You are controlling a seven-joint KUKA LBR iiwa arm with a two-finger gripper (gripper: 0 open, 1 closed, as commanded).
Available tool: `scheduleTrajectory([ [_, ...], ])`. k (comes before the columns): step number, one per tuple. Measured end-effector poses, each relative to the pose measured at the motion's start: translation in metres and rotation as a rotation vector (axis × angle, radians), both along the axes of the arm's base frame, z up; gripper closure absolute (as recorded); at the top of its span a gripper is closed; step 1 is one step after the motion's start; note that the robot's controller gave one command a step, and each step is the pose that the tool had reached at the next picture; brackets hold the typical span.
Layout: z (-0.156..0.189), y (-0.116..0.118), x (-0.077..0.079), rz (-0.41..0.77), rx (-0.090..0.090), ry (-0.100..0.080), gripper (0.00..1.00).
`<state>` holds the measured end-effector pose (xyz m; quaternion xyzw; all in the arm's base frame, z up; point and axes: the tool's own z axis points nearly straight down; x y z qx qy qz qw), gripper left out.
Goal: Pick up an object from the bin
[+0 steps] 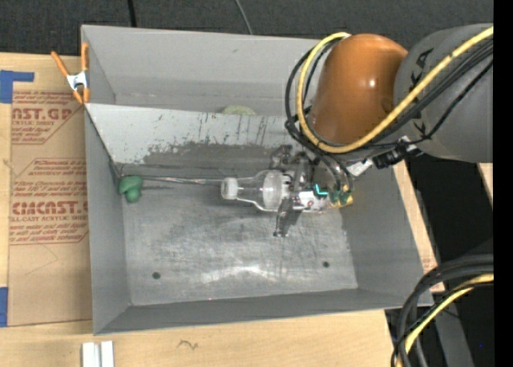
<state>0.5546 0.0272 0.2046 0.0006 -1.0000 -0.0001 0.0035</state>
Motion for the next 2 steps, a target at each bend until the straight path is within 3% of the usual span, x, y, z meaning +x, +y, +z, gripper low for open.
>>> scheduleTrajectory([
  [1,0.0046,-0.0001,0.0017,-0.001,0.001,-0.008,1.00],
  [2,0.0046,0.0000,0.0017,-0.001,0.001,-0.008,1.00],
])
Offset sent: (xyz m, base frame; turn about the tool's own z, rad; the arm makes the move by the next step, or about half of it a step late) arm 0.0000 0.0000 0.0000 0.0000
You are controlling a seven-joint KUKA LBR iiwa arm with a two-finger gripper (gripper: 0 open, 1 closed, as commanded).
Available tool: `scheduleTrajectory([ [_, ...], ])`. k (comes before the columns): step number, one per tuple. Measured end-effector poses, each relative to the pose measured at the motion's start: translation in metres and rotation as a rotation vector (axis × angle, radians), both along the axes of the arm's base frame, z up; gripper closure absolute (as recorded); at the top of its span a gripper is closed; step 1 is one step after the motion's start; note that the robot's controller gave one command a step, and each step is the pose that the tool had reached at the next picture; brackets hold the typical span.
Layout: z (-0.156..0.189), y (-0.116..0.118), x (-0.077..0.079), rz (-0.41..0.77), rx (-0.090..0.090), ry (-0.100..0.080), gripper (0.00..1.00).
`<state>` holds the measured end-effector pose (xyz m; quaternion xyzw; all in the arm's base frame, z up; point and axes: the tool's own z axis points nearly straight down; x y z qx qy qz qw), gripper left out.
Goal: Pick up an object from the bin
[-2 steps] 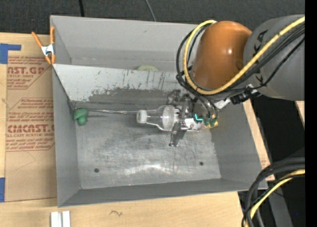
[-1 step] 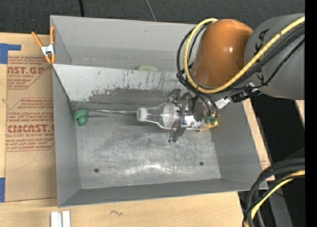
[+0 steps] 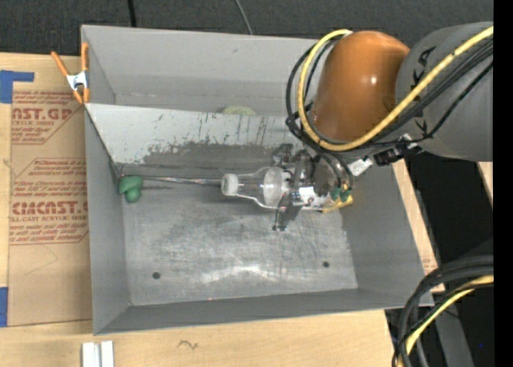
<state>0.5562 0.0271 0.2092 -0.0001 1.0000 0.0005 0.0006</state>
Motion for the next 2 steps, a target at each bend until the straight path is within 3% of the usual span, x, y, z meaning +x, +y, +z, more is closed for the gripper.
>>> scheduleTrajectory([
  [2,0.0000,0.0000,0.0000,0.000,0.000,0.000,1.00],
])
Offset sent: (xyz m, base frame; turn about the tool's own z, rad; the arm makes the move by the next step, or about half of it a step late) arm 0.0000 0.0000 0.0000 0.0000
